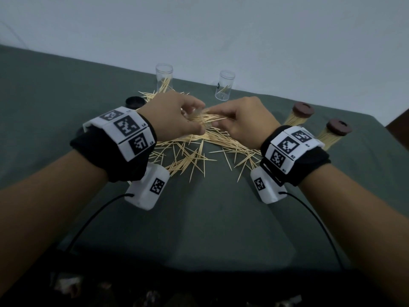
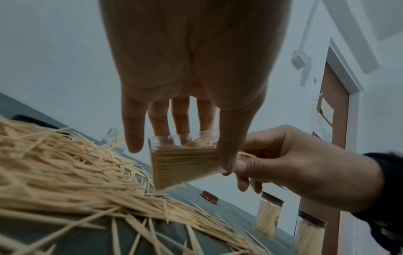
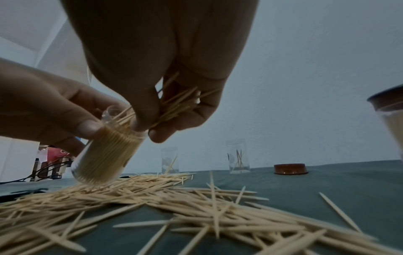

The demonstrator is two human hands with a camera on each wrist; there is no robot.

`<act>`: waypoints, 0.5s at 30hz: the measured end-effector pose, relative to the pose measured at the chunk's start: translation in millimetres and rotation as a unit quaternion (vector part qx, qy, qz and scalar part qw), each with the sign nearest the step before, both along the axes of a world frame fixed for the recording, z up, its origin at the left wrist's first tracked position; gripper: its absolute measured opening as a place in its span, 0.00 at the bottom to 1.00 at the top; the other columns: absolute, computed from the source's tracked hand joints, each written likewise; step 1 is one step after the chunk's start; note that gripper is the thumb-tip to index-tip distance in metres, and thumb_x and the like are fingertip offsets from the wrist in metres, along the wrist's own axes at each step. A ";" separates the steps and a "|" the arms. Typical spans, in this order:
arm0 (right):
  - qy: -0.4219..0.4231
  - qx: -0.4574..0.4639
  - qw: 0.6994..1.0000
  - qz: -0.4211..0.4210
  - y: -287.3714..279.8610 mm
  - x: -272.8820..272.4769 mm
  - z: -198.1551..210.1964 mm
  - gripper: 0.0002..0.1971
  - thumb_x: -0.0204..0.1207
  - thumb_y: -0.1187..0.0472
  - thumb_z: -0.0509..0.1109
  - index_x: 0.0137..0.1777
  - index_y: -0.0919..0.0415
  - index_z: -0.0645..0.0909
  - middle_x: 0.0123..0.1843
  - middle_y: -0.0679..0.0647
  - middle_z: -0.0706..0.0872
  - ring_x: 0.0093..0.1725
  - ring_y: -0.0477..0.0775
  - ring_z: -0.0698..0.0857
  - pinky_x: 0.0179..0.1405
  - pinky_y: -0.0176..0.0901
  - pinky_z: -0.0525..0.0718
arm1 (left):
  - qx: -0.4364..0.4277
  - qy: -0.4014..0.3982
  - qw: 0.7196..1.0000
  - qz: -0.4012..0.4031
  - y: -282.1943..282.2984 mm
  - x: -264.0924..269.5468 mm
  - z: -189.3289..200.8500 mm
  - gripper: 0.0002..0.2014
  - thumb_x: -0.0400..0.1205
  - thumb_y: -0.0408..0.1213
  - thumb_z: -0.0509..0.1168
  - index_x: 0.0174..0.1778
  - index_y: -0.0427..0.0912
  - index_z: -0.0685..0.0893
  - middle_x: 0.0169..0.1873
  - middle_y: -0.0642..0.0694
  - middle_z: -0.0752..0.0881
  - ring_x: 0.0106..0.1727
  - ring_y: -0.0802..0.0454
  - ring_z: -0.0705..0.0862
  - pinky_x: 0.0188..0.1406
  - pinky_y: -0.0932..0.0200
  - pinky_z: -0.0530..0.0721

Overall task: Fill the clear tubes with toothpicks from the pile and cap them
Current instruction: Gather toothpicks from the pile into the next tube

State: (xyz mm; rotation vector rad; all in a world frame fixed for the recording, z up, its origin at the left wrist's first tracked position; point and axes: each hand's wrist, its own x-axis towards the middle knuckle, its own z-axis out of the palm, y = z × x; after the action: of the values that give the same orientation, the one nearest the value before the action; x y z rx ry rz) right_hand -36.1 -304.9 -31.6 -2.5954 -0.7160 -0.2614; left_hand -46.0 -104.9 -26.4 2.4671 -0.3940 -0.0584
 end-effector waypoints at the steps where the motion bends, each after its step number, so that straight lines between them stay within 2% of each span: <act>1: 0.002 -0.004 1.000 -0.007 0.1 -0.7 1.0 0.14 0.76 0.58 0.75 0.61 0.48 0.88 0.44 0.48 0.91 0.38 0.44 0.85 0.41 0.28 0.78 | 0.002 0.001 1.000 -0.003 -0.3 -0.2 0.1 0.30 0.73 0.53 0.76 0.72 0.58 0.79 0.59 0.54 0.84 0.58 0.57 0.81 0.57 0.62 0.71; 4: -0.009 -0.023 1.000 -0.003 0.9 -2.0 2.5 0.11 0.76 0.58 0.75 0.58 0.49 0.89 0.38 0.47 0.88 0.35 0.42 0.80 0.36 0.19 0.68 | 0.009 0.003 1.000 -0.009 -1.7 0.0 0.0 0.31 0.73 0.53 0.77 0.73 0.58 0.79 0.61 0.54 0.85 0.59 0.57 0.81 0.57 0.62 0.71; 5: -0.016 -0.032 0.999 0.002 1.2 -2.1 2.6 0.11 0.76 0.58 0.75 0.57 0.49 0.89 0.37 0.46 0.87 0.34 0.43 0.79 0.35 0.19 0.67 | 0.011 0.004 1.000 -0.010 -1.9 0.1 -0.1 0.31 0.73 0.53 0.77 0.73 0.58 0.79 0.61 0.54 0.85 0.59 0.57 0.81 0.58 0.62 0.71; 7: -0.022 -0.052 0.998 0.004 1.7 -2.0 2.6 0.11 0.77 0.57 0.73 0.58 0.47 0.89 0.38 0.47 0.85 0.37 0.44 0.78 0.36 0.23 0.67 | 0.011 0.005 1.000 -0.010 -2.0 0.6 -1.2 0.31 0.72 0.53 0.77 0.73 0.58 0.79 0.61 0.54 0.85 0.59 0.57 0.81 0.59 0.62 0.71; 9: -0.016 -0.068 0.998 -0.004 2.5 -1.3 2.1 0.12 0.78 0.56 0.72 0.61 0.46 0.87 0.45 0.49 0.81 0.45 0.45 0.76 0.46 0.32 0.69 | 0.006 0.006 1.000 -0.007 -1.9 0.6 -2.3 0.31 0.72 0.53 0.77 0.73 0.57 0.79 0.61 0.53 0.85 0.59 0.57 0.82 0.58 0.63 0.71; 11: -0.012 -0.077 0.997 -0.006 3.7 -1.0 2.2 0.14 0.79 0.55 0.72 0.64 0.47 0.86 0.49 0.49 0.79 0.50 0.45 0.75 0.51 0.36 0.69 | 0.001 0.006 1.000 -0.004 -1.6 0.6 -2.8 0.31 0.73 0.52 0.77 0.73 0.57 0.79 0.60 0.53 0.85 0.58 0.56 0.82 0.58 0.63 0.72; 13: -0.017 -0.071 0.997 0.001 5.1 -0.9 3.0 0.15 0.78 0.56 0.73 0.64 0.49 0.86 0.49 0.50 0.82 0.50 0.47 0.77 0.51 0.36 0.70 | 0.001 0.004 1.000 -0.005 -1.9 -0.2 -2.5 0.29 0.73 0.52 0.77 0.71 0.58 0.80 0.59 0.54 0.84 0.57 0.57 0.82 0.56 0.63 0.72; 15: -0.028 -0.047 0.999 0.002 5.5 -0.5 3.5 0.13 0.76 0.57 0.75 0.60 0.50 0.88 0.47 0.51 0.87 0.47 0.50 0.82 0.49 0.36 0.71 | 0.002 0.004 1.000 -0.014 -3.1 -0.9 -1.9 0.27 0.73 0.52 0.77 0.69 0.60 0.81 0.56 0.55 0.84 0.56 0.57 0.82 0.54 0.62 0.72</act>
State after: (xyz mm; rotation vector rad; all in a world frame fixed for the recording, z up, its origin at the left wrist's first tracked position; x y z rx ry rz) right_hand -36.5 -299.4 -28.1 -2.6836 -0.7708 -0.3078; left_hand -46.9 -108.0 -28.3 2.4655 -0.4244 -0.0802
